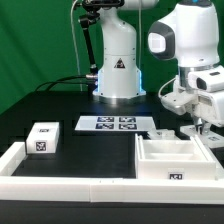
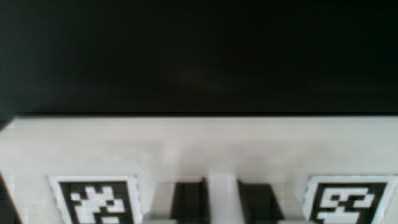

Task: Assemble cabinet

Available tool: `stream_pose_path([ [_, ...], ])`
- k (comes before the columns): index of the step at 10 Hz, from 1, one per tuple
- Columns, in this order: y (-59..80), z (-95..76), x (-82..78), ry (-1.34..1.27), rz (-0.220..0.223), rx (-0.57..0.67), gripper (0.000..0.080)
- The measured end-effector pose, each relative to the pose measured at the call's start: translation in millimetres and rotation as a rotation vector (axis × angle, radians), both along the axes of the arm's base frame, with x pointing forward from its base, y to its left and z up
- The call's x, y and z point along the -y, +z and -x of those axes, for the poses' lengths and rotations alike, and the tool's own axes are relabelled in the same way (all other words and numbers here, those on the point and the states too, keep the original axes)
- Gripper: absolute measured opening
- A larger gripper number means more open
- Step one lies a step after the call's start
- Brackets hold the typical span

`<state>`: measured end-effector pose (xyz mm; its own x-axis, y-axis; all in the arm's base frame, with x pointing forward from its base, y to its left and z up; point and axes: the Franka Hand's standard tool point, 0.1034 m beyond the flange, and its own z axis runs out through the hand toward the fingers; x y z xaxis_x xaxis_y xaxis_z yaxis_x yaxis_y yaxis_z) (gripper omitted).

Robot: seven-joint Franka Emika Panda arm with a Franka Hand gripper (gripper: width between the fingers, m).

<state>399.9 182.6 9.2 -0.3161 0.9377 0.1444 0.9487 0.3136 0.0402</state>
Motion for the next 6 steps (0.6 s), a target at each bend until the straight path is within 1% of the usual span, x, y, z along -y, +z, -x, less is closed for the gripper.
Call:
stream_pose_path([
  [4,1.0,-0.5,2.2,-0.017,0.001,-0.001,0.0069],
  [5,6.7,-1.8,15.6,-0.087,0.009,-0.001,0.0069],
  [6,13.3,-2.6,32.5,-0.159,0.017,0.001,0.0069],
])
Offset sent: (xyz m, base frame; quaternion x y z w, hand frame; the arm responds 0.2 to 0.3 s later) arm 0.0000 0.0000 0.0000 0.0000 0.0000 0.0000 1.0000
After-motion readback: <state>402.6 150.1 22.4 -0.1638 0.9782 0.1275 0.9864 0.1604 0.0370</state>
